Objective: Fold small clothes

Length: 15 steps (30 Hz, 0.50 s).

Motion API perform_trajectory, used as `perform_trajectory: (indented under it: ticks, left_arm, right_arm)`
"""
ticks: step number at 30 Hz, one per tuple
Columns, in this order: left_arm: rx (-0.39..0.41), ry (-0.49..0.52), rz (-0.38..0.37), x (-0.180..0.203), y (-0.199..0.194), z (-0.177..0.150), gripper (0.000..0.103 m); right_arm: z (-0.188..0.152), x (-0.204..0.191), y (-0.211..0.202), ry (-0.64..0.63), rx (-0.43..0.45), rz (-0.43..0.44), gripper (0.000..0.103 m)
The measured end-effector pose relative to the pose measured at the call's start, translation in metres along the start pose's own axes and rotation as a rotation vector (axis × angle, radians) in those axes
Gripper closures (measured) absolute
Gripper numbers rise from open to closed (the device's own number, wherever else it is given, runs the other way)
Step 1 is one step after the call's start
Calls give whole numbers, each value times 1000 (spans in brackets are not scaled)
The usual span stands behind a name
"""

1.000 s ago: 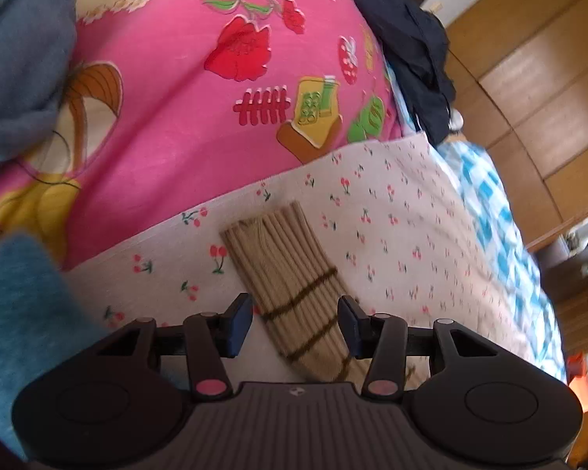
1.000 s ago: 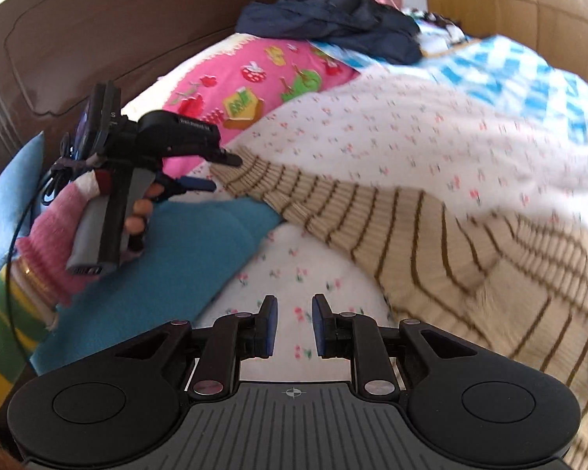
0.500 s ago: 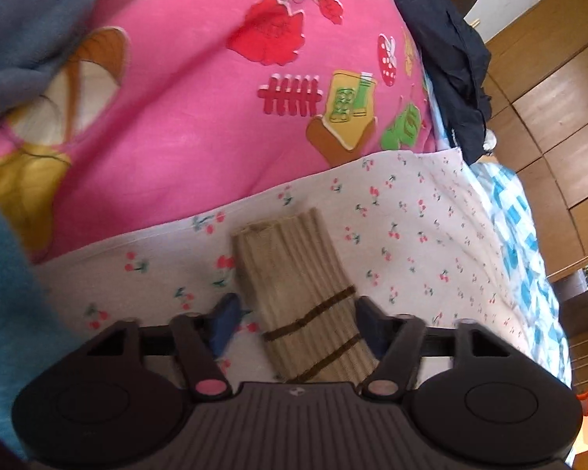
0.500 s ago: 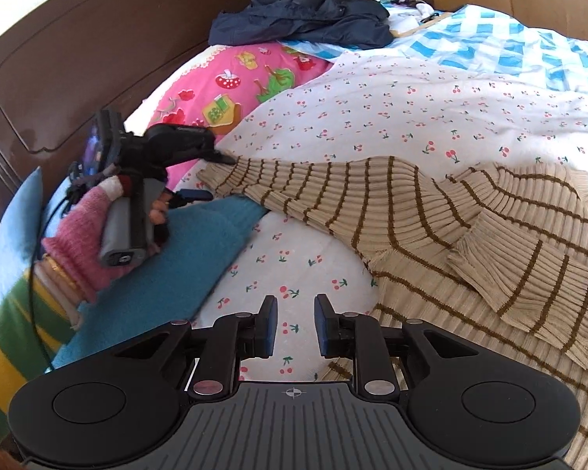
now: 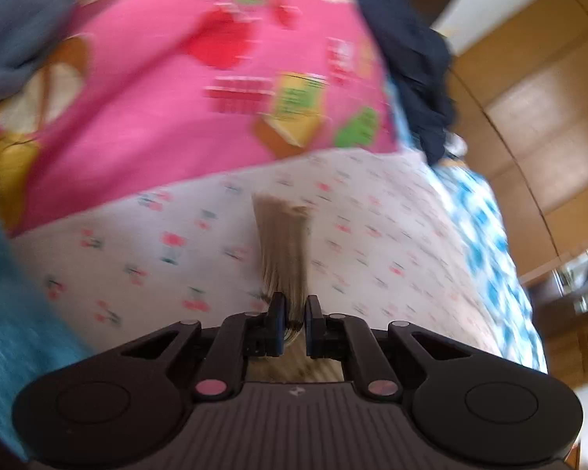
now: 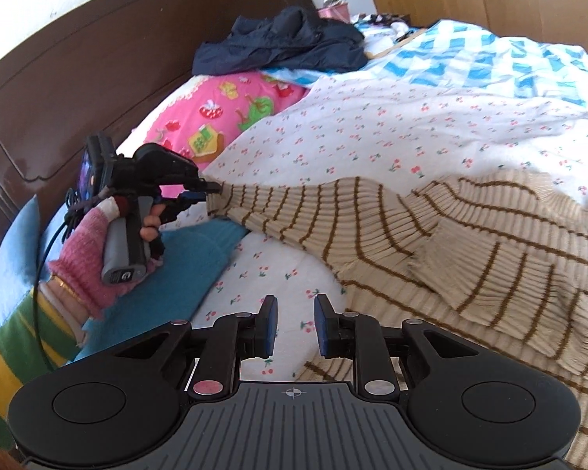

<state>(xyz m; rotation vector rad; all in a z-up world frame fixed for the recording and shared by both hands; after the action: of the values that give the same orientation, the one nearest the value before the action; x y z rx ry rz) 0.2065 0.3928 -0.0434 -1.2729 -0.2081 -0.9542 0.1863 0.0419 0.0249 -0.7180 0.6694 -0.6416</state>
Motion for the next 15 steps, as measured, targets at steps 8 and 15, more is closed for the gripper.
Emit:
perform_trajectory:
  ticks: [8, 15]
  left_arm:
    - [-135, 369, -220, 97, -15, -96, 89]
    - [-399, 538, -273, 129, 6, -232, 89]
  right_arm:
    - [-1, 39, -35, 116, 97, -96, 81]
    - [-31, 105, -48, 374, 79, -123, 81]
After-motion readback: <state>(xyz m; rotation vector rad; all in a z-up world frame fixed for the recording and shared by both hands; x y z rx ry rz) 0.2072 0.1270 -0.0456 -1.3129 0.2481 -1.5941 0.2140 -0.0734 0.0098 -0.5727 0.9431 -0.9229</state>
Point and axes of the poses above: each gripper's, at about its wrist camera, not at the fingertips, and y roughly the way its jaws point, x to its right, z to its top, the point moved 3 cm from there along y, roughly the way its jaws point, and after that the axes turned 8 degrees about -x, right-handed, at the moved point
